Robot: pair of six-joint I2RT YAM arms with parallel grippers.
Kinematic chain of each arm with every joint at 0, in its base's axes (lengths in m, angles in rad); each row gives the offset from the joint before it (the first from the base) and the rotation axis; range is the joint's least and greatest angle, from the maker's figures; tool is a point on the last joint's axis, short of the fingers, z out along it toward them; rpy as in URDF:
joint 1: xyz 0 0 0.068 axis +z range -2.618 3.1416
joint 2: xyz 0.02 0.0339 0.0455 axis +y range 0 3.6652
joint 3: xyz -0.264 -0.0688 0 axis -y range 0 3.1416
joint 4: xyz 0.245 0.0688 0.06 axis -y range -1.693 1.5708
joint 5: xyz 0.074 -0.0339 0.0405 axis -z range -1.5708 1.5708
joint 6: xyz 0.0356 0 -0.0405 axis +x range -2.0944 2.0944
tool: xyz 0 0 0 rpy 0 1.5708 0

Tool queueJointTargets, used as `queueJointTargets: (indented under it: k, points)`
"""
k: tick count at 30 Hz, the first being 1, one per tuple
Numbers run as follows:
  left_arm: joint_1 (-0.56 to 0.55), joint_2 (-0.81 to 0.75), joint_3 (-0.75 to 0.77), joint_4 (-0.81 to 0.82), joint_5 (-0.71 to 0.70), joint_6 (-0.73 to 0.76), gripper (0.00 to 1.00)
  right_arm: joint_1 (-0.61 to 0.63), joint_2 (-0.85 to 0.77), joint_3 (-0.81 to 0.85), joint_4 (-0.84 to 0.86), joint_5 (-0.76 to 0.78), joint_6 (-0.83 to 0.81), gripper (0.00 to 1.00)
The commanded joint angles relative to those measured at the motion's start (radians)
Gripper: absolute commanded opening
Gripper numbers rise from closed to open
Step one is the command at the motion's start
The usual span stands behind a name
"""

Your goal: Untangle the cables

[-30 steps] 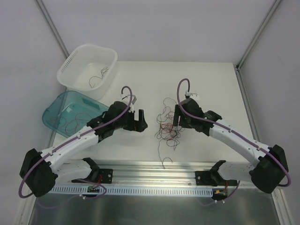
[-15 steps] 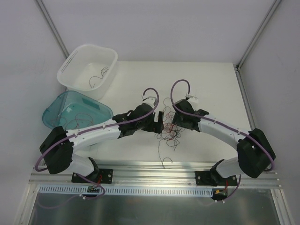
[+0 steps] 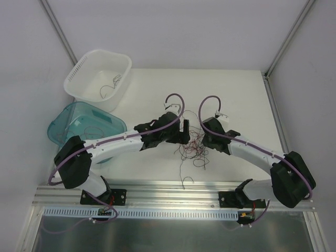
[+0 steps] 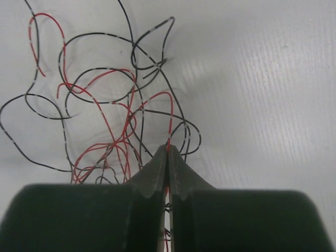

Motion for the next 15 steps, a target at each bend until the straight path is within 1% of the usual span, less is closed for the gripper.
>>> queueJointTargets:
  k: [1, 8, 15]
  points:
    - [-0.008, 0.049, 0.054, 0.023, 0.015, -0.043, 0.84, -0.002, -0.056, -0.011, 0.069, -0.024, 0.008, 0.0]
    - [-0.01, 0.123, 0.086, 0.046, 0.093, -0.084, 0.74, -0.002, -0.081, -0.042, 0.107, -0.053, 0.002, 0.01]
    - [-0.013, 0.18, 0.121, 0.065, 0.118, -0.146, 0.65, -0.002, -0.086, -0.053, 0.131, -0.068, 0.005, 0.01]
